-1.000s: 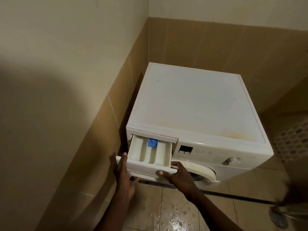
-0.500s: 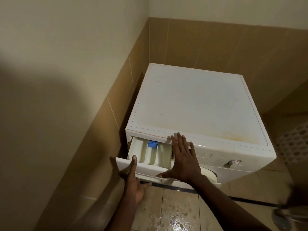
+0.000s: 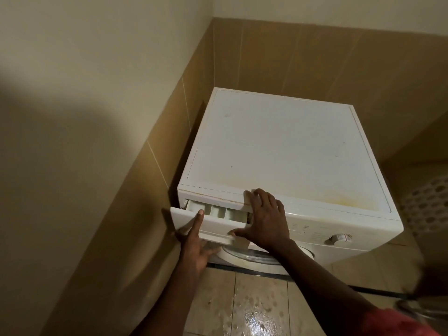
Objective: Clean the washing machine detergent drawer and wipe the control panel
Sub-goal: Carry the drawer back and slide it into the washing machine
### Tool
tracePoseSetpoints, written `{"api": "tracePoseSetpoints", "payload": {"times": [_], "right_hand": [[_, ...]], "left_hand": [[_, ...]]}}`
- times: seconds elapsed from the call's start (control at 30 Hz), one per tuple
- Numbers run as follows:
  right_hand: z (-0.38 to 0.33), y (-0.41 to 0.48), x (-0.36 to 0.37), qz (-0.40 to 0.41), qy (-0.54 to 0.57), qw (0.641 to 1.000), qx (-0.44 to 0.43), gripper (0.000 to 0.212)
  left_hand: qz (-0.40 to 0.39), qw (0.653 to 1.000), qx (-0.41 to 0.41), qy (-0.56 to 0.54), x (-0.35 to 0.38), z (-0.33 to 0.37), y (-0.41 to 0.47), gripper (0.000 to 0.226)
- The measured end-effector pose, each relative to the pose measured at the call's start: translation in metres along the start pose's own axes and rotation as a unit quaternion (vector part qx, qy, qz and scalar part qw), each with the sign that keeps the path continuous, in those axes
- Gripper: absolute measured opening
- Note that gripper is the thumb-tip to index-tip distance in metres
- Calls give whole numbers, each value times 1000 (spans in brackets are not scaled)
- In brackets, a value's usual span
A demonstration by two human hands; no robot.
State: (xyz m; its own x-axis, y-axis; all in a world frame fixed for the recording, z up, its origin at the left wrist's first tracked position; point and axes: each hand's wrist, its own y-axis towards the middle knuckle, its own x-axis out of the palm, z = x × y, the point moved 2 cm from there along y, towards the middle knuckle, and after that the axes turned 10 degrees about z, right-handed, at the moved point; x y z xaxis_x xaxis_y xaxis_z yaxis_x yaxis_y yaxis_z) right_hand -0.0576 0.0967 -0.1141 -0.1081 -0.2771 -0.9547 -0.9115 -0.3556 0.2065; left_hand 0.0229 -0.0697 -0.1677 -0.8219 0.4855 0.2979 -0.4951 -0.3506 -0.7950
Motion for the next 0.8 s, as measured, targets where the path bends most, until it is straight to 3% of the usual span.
{"api": "tracePoseSetpoints", "payload": {"times": [0.17, 0.33, 0.6, 0.8], "right_hand": [[3, 9, 8, -1, -22, 1000, -10, 98], [4, 15, 12, 53, -32, 998, -5, 84], [3, 23, 13, 121, -58, 991, -5, 76], [3, 25, 15, 110, -73, 991, -7, 73]], "left_hand": [[-16, 1000, -14, 1, 15, 8, 9, 59], [-16, 999, 5, 31, 25, 10, 15, 55], [1, 999, 24, 40, 39, 18, 20, 94], [16, 999, 35, 35, 42, 17, 25, 97]]}}
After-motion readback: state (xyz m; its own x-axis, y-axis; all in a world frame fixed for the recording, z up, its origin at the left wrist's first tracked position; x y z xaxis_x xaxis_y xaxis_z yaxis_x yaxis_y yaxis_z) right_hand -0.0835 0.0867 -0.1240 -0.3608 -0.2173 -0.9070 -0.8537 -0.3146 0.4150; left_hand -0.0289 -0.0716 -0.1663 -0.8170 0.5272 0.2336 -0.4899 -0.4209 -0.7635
